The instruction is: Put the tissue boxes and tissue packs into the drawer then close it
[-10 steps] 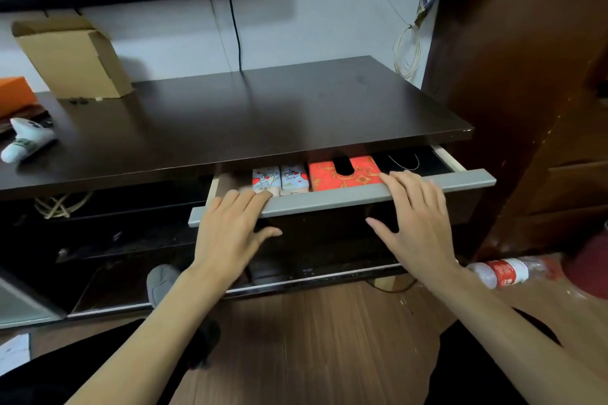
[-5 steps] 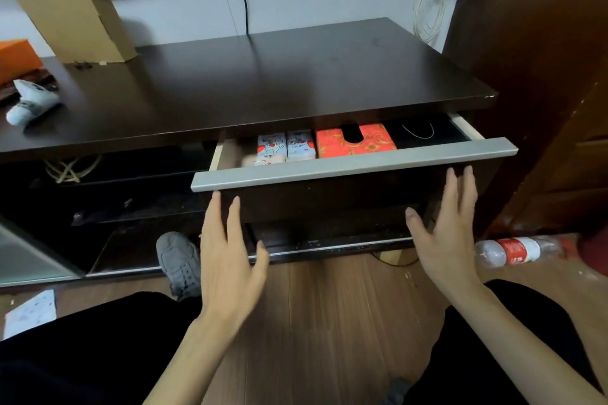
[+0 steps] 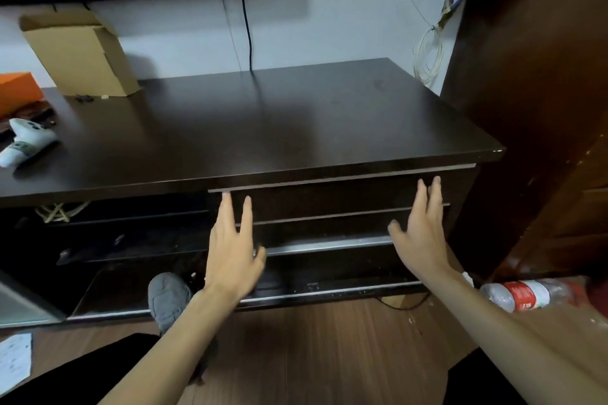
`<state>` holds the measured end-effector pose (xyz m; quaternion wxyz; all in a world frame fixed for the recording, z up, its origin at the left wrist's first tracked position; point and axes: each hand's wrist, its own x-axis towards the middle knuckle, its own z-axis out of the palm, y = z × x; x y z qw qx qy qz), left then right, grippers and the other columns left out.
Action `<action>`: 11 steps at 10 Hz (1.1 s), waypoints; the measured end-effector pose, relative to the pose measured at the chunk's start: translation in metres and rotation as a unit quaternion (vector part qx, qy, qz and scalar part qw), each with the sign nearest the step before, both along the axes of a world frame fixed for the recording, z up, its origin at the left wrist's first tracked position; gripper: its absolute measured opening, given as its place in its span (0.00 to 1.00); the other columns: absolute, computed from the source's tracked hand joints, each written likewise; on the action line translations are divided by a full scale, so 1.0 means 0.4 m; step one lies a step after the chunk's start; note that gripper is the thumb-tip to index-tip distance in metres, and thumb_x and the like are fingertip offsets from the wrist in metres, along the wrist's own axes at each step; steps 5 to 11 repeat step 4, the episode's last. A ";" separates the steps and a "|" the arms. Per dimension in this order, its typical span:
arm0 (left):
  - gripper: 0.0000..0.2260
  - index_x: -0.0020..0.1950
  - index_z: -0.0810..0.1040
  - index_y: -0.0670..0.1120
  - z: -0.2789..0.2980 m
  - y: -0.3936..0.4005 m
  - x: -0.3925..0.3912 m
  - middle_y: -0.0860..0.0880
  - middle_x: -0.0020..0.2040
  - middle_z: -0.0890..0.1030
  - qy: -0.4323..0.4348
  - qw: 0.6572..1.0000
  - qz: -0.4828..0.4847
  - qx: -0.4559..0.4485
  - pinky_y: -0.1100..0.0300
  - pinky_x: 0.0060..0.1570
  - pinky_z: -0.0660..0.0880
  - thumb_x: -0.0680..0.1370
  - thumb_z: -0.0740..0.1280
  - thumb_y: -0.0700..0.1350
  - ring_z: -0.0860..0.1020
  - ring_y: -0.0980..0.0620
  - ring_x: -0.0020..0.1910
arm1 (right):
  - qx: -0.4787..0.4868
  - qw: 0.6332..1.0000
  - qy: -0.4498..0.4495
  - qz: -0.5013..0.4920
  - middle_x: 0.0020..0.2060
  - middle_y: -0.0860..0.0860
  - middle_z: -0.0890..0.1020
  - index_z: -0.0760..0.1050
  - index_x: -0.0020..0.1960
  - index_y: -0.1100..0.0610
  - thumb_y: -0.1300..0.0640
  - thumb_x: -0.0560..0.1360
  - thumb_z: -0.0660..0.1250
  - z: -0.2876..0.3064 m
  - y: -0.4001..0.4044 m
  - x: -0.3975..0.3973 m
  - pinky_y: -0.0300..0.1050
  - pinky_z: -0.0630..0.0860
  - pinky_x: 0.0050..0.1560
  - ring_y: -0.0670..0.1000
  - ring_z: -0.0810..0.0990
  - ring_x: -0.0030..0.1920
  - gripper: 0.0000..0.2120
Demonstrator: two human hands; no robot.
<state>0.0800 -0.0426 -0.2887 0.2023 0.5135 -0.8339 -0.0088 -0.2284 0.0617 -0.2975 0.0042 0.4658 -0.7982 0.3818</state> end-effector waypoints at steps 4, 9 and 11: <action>0.17 0.68 0.75 0.57 0.142 0.053 0.040 0.51 0.63 0.81 -0.029 0.992 -0.029 0.120 0.50 0.58 0.76 0.78 0.63 0.52 0.78 0.44 0.64 | 0.066 0.993 -0.031 0.094 0.68 0.48 0.78 0.72 0.71 0.49 0.58 0.80 0.69 -0.011 0.070 -0.065 0.46 0.77 0.62 0.46 0.77 0.66 0.21; 0.17 0.68 0.75 0.57 0.142 0.053 0.040 0.51 0.63 0.81 -0.029 0.992 -0.029 0.120 0.50 0.58 0.76 0.78 0.63 0.52 0.78 0.44 0.64 | 0.066 0.993 -0.031 0.094 0.68 0.48 0.78 0.72 0.71 0.49 0.58 0.80 0.69 -0.011 0.070 -0.065 0.46 0.77 0.62 0.46 0.77 0.66 0.21; 0.17 0.68 0.75 0.57 0.142 0.053 0.040 0.51 0.63 0.81 -0.029 0.992 -0.029 0.120 0.50 0.58 0.76 0.78 0.63 0.52 0.78 0.44 0.64 | 0.066 0.993 -0.031 0.094 0.68 0.48 0.78 0.72 0.71 0.49 0.58 0.80 0.69 -0.011 0.070 -0.065 0.46 0.77 0.62 0.46 0.77 0.66 0.21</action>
